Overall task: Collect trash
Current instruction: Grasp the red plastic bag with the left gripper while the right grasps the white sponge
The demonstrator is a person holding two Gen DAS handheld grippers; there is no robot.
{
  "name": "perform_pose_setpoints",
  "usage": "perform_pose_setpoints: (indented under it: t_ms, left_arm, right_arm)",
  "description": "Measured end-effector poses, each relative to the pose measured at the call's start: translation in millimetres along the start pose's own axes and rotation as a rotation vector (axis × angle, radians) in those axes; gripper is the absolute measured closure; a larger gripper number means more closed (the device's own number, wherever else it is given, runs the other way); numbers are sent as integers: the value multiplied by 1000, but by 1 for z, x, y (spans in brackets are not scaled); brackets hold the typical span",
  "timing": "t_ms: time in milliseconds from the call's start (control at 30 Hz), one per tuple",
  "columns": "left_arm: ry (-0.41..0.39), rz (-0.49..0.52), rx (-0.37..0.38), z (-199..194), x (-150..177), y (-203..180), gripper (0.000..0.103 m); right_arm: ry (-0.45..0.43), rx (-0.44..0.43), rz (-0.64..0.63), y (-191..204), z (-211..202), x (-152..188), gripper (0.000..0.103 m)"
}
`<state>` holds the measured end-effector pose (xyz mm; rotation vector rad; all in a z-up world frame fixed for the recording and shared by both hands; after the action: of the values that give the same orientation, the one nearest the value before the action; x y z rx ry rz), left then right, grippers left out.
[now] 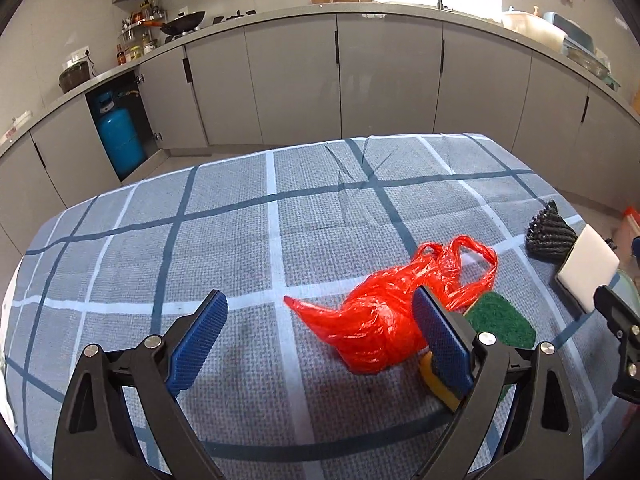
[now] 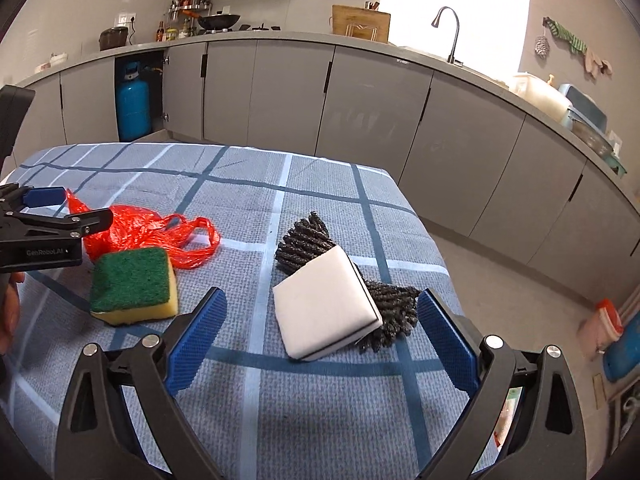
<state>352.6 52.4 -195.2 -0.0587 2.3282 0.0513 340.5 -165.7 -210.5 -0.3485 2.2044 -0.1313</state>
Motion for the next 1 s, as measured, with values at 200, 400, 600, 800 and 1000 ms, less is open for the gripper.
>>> perform_pose_setpoints:
  t_ms: [200,400,600,800,1000]
  left_arm:
    - [16,-1,16,8,2,-2,12]
    - [44,-4,56,14,6,-5,37]
    - [53,18,89,15,7,-11,69]
    - [45,33,83,11,7,-13,80]
    - [25,34,75,3,0,-11,84]
  right_arm:
    - [35,-2,4,0,15,3,9]
    - [93,-6,-6,1,30,13,35]
    - [89,-18,23,-5,31,13,50]
    - [66,-28,43,-9,24,10,65]
    - [46,-51,63,-13,13,8,75]
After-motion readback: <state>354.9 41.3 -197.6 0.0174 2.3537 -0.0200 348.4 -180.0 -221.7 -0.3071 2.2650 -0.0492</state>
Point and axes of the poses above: each gripper's, at about its wrist camera, not at the fingertips, and z roughly the way its jaws point, y to its left, x to its underside, the point moved 8 cm from there along z, roughly the way its jaws point, and after that the axes turned 4 degrees about -z, right-handed, at the moved point
